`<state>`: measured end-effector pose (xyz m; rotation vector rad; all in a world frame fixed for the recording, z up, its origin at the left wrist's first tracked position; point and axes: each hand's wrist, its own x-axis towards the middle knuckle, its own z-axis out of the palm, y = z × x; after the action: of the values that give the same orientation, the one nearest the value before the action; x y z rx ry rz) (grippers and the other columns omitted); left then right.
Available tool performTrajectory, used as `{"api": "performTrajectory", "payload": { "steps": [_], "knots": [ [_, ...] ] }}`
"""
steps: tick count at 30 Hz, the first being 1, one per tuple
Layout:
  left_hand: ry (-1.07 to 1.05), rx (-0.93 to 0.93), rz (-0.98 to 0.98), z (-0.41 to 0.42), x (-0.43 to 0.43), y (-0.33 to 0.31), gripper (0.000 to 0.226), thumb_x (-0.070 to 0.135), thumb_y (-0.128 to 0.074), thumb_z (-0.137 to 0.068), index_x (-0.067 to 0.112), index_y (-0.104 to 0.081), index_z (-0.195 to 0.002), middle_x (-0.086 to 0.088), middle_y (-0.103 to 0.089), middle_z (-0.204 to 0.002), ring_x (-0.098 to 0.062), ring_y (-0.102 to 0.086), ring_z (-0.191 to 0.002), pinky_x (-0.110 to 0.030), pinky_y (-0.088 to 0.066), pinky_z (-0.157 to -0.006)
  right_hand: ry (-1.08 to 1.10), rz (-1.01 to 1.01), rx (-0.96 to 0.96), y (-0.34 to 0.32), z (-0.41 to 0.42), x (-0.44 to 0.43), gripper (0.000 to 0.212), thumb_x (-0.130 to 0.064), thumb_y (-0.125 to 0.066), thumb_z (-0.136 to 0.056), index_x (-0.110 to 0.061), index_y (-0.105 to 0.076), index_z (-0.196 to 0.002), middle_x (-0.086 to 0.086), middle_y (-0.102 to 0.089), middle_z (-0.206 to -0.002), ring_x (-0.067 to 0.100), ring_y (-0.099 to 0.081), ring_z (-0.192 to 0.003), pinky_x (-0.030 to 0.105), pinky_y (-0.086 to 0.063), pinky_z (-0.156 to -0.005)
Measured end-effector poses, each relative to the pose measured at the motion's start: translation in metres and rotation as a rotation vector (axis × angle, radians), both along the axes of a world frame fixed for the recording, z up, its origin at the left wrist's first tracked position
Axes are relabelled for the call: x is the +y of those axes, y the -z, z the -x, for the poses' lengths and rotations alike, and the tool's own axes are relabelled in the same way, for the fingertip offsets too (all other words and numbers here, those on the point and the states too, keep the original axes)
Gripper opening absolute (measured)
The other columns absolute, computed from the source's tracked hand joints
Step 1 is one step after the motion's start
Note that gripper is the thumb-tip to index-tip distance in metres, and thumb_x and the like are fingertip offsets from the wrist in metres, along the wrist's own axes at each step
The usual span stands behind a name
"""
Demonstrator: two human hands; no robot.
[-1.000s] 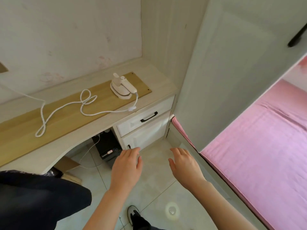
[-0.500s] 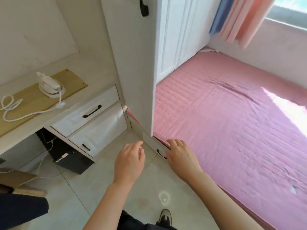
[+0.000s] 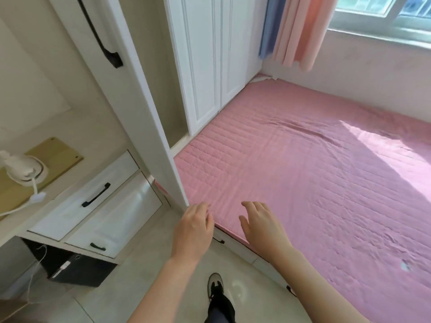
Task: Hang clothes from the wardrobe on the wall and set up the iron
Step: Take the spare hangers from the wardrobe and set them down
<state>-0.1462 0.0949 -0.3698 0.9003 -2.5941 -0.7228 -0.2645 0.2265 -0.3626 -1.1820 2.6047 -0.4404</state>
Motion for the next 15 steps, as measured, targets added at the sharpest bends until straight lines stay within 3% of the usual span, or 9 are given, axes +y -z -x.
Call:
{"api": "performTrajectory", "payload": {
  "steps": [5, 10, 15],
  "knots": [
    [0.033, 0.026, 0.003, 0.059, -0.039, -0.013, 0.032, 0.020, -0.043, -0.098, 0.015, -0.054, -0.127, 0.002, -0.060, -0.120, -0.013, -0.051, -0.113, -0.028, -0.046, -0.093, 0.007, 0.035, 0.026, -0.013, 0.052, -0.044, 0.040, -0.031, -0.036, -0.101, -0.015, -0.039, -0.138, -0.001, -0.049, -0.136, 0.019, -0.036, -0.130, 0.028, -0.037, -0.101],
    [-0.001, 0.045, 0.081, 0.114, -0.082, -0.030, 0.033, 0.016, -0.046, -0.096, 0.011, -0.054, -0.128, -0.003, -0.060, -0.118, -0.015, -0.052, -0.112, -0.025, -0.045, -0.088, 0.000, 0.080, 0.065, -0.022, 0.098, -0.090, 0.035, -0.030, -0.037, -0.101, -0.015, -0.043, -0.132, 0.000, -0.052, -0.130, 0.020, -0.040, -0.125, 0.029, -0.039, -0.100],
    [-0.120, 0.098, 0.127, 0.159, -0.120, -0.047, 0.032, 0.008, -0.050, -0.093, 0.007, -0.058, -0.124, -0.007, -0.062, -0.114, -0.022, -0.055, -0.110, -0.032, -0.049, -0.083, -0.036, 0.122, 0.081, -0.031, 0.141, -0.135, 0.033, -0.029, -0.039, -0.100, -0.014, -0.046, -0.129, 0.002, -0.054, -0.128, 0.022, -0.042, -0.123, 0.031, -0.041, -0.098]
  ]
}}
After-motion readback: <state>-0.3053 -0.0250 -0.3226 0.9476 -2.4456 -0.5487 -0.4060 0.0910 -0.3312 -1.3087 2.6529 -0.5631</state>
